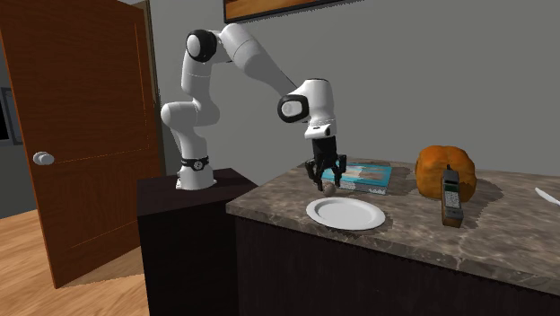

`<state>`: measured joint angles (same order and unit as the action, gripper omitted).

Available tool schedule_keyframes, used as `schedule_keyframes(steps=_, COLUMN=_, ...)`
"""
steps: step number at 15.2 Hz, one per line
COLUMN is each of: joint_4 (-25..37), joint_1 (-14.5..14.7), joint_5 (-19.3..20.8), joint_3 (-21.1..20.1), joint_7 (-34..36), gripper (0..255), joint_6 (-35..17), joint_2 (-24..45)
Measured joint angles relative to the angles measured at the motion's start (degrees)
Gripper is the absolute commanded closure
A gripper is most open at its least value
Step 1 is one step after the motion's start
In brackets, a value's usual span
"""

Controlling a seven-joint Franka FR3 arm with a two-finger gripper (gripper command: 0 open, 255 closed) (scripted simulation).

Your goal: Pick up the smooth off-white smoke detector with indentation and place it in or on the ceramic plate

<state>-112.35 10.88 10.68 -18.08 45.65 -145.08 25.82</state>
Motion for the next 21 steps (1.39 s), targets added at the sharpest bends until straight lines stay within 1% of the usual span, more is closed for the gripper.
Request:
schedule_keyframes(steps=10, joint_4=0.1, joint_1=-0.1, joint_5=-0.1, joint_3=-0.1, joint_7=-0.1, gripper=255, joint_6=0.3, joint_2=-0.2)
schedule_keyframes(steps=21, joint_4=1.4, joint_1=-1.2, joint_5=-2.8, joint_3=-1.7, joint_7=-1.7, gripper=255, joint_6=6.6, joint_2=-5.5)
